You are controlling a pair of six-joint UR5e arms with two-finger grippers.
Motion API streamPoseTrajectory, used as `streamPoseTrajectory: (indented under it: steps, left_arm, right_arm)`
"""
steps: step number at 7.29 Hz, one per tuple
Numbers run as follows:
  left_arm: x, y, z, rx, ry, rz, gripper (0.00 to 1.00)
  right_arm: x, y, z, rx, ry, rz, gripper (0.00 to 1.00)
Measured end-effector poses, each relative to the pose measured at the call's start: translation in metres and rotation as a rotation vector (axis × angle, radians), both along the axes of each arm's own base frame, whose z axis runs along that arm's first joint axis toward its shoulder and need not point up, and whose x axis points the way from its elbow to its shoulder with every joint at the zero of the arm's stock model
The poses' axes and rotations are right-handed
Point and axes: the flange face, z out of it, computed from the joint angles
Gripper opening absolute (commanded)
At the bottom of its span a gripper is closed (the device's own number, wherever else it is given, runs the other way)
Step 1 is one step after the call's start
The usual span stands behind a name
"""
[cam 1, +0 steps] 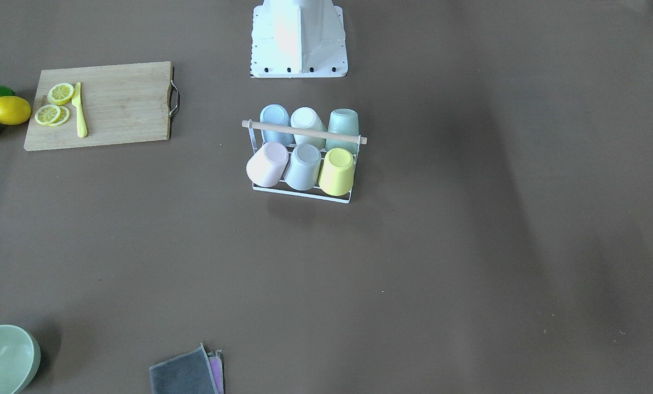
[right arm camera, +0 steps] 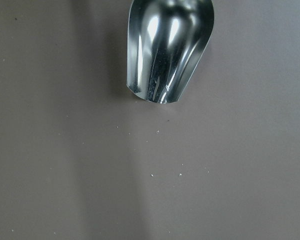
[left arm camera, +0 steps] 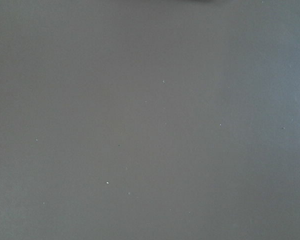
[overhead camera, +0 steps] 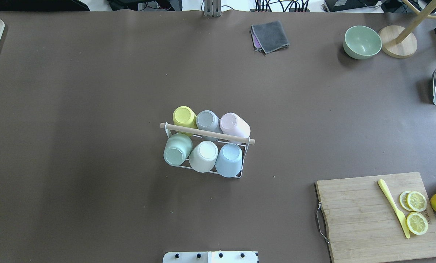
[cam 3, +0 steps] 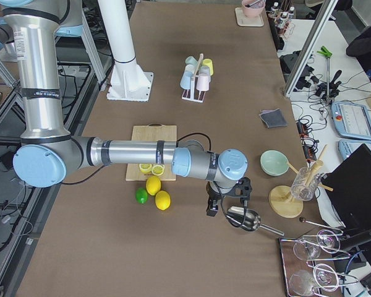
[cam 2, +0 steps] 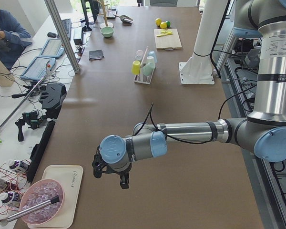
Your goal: Place cup on cup holder
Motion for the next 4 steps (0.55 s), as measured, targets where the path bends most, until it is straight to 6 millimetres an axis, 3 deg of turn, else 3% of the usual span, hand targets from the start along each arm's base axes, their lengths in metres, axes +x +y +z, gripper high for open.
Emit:
streamPoseTrajectory:
  steps: [4]
  left_arm:
    - [-0.0019, -0.0019, 0.0000, -0.001, -0.039, 0.009, 0.98]
  right_arm:
    - [0.0001, 0.0000, 0.0000, 0.000, 0.001, 0.000, 1.00]
